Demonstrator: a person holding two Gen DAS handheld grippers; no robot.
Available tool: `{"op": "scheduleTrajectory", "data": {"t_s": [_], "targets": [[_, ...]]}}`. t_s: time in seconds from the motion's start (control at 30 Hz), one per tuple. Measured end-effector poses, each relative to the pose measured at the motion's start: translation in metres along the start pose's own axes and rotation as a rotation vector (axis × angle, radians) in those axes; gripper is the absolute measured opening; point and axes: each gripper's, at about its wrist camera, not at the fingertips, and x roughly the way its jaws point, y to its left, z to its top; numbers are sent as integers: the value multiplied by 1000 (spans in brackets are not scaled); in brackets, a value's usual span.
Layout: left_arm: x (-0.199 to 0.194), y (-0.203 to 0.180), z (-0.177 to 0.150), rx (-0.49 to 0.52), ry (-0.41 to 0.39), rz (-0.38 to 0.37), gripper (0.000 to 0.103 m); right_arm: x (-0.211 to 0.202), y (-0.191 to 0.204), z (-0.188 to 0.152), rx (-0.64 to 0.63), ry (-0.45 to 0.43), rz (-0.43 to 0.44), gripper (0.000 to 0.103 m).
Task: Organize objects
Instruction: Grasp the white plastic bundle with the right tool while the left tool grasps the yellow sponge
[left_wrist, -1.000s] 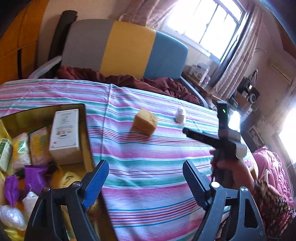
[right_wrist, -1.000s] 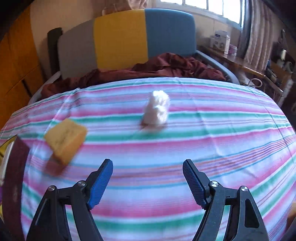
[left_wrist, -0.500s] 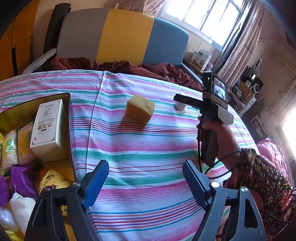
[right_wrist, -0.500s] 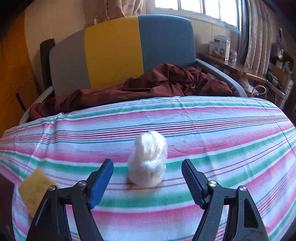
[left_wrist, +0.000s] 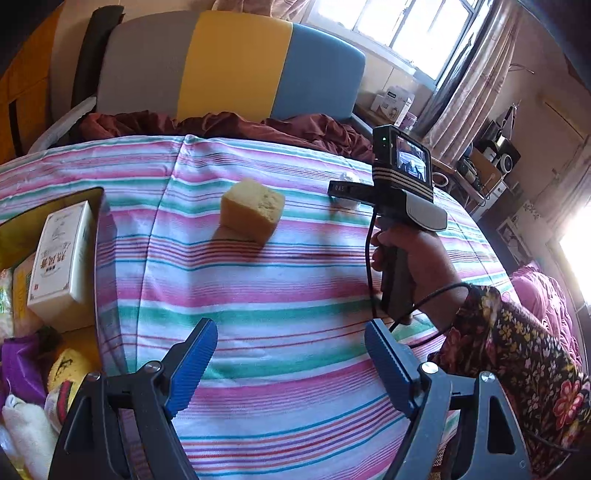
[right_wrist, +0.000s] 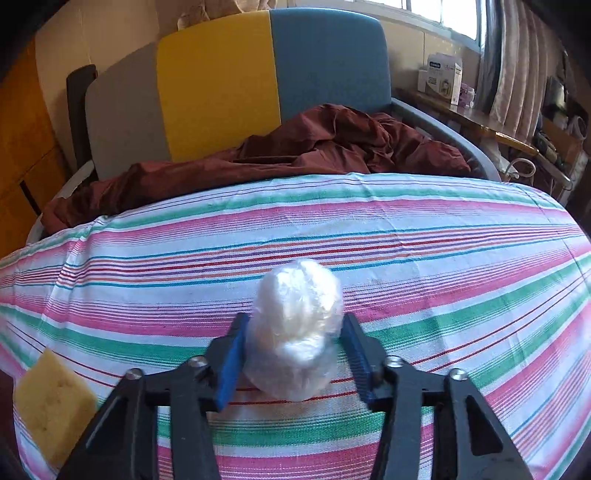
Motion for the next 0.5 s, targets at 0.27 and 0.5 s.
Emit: {"op": "scheduleTrajectory", "data": {"t_s": [0.27, 0.5], "targets": [[15, -2, 31, 9, -20, 36, 83, -15, -11, -11, 54, -22, 31, 40], [50, -9, 71, 78, 6, 113, 83, -39, -36, -32, 109, -29, -7, 40]]}}
